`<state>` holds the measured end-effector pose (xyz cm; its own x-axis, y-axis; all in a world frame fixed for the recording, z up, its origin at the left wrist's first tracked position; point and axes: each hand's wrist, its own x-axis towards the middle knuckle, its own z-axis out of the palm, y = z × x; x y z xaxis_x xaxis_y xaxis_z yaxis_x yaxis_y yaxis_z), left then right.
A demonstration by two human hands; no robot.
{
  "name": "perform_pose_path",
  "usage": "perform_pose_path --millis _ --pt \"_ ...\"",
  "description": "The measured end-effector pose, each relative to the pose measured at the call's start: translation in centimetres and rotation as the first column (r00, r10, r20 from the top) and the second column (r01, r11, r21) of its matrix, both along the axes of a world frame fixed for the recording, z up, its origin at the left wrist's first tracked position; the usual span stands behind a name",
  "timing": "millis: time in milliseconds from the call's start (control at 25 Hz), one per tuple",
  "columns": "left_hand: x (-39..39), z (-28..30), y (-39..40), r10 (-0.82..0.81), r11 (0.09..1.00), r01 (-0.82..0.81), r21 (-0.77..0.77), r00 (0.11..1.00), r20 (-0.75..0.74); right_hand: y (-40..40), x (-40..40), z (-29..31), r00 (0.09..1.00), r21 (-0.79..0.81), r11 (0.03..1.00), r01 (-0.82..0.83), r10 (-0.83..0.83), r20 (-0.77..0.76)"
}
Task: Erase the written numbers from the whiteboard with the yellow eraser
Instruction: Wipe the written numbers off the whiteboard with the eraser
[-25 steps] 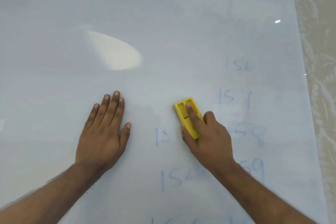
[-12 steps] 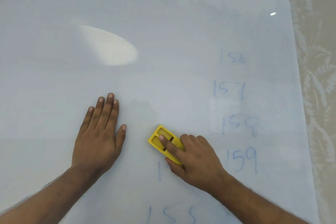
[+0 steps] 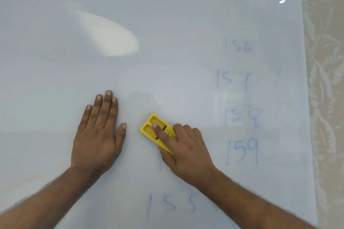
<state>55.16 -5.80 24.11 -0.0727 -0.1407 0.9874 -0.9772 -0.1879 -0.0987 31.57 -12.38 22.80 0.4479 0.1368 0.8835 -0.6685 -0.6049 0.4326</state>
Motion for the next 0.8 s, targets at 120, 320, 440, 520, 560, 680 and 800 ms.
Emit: perform_pose_path --millis 120,320,440,520,560,680,800 --pt "-0.3 -0.9 0.2 0.012 1.0 -0.012 -0.002 1.0 -0.014 -0.2 -1.4 -0.8 0.993 -0.051 0.999 0.019 -0.025 -0.114" --pt "-0.4 -2.1 0.0 0.018 1.0 -0.018 -0.005 1.0 -0.016 -0.4 -0.9 2.4 0.993 0.033 0.996 -0.088 0.085 0.076" --pt "-0.3 -2.9 0.0 0.02 1.0 -0.02 0.005 1.0 -0.011 -0.4 0.0 0.8 0.988 0.06 0.987 -0.146 0.142 0.062" --pt "-0.3 -3.5 0.0 0.019 1.0 -0.019 0.009 1.0 -0.007 -0.6 -0.3 -1.6 0.991 0.046 0.991 -0.129 0.13 -0.014" --pt "-0.3 -3.9 0.0 0.016 1.0 -0.016 0.011 1.0 -0.003 -0.6 -0.6 -2.9 0.992 0.047 0.993 -0.113 0.115 -0.055" --pt "-0.1 -4.7 0.2 0.015 1.0 -0.015 0.023 1.0 0.005 -0.9 -2.7 -5.2 0.979 0.017 0.999 -0.046 0.048 -0.198" --pt "-0.2 -5.3 0.4 0.021 0.999 -0.021 0.042 1.0 -0.002 -1.5 -5.2 -3.7 0.979 -0.006 1.0 0.017 -0.018 -0.205"
